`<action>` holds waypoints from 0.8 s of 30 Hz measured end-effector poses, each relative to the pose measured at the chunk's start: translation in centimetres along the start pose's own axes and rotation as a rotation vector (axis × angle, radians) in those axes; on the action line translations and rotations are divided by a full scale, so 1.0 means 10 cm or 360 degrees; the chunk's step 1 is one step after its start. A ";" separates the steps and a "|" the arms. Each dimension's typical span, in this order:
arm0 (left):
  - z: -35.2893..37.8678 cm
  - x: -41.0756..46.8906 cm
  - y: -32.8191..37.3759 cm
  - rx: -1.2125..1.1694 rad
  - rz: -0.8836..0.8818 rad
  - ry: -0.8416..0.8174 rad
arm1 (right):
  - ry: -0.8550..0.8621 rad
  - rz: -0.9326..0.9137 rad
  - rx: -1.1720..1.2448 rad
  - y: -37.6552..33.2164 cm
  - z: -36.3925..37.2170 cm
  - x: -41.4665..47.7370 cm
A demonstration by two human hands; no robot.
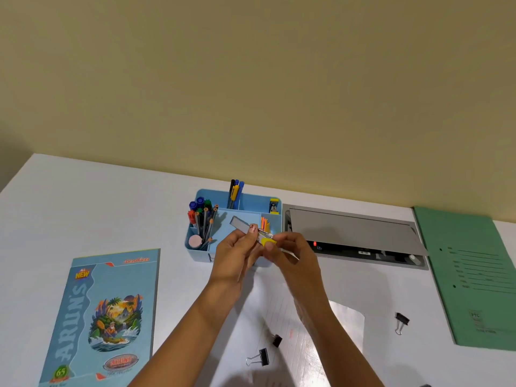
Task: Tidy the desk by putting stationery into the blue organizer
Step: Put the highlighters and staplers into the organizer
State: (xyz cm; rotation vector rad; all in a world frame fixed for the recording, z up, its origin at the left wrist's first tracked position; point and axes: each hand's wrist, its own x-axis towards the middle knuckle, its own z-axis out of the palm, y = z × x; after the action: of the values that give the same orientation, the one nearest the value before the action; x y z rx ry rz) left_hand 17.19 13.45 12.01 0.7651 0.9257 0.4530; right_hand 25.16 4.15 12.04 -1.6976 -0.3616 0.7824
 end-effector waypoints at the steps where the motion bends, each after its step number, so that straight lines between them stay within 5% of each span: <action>1: 0.01 0.00 0.00 -0.0035 -0.0021 -0.0012 | 0.0041 -0.0029 0.0039 -0.02 -0.01 0.01; 4: 0.01 0.00 -0.01 0.0065 0.0059 0.0017 | 0.0161 -0.0176 0.0062 -0.16 -0.06 0.14; 9: -0.03 0.00 -0.08 0.0185 0.0084 0.0106 | 0.0250 -0.0630 -0.0468 -0.48 -0.11 0.56; 12: -0.07 -0.05 -0.15 0.0139 0.0064 0.0185 | -0.0021 -0.0737 -0.0600 -0.57 -0.08 0.79; 18: -0.18 -0.16 -0.28 0.0150 0.0080 0.0200 | -0.0418 -0.0822 -0.1474 -0.46 0.04 1.22; 24: -0.26 -0.24 -0.34 0.0189 0.0133 0.0206 | -0.0530 -0.0811 -0.1734 -0.30 0.05 1.35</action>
State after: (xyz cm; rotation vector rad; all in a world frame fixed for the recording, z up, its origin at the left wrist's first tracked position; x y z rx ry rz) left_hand 13.78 10.69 9.80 0.8929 1.0516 0.5291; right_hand 35.16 13.68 10.69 -2.2799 -1.6034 0.4800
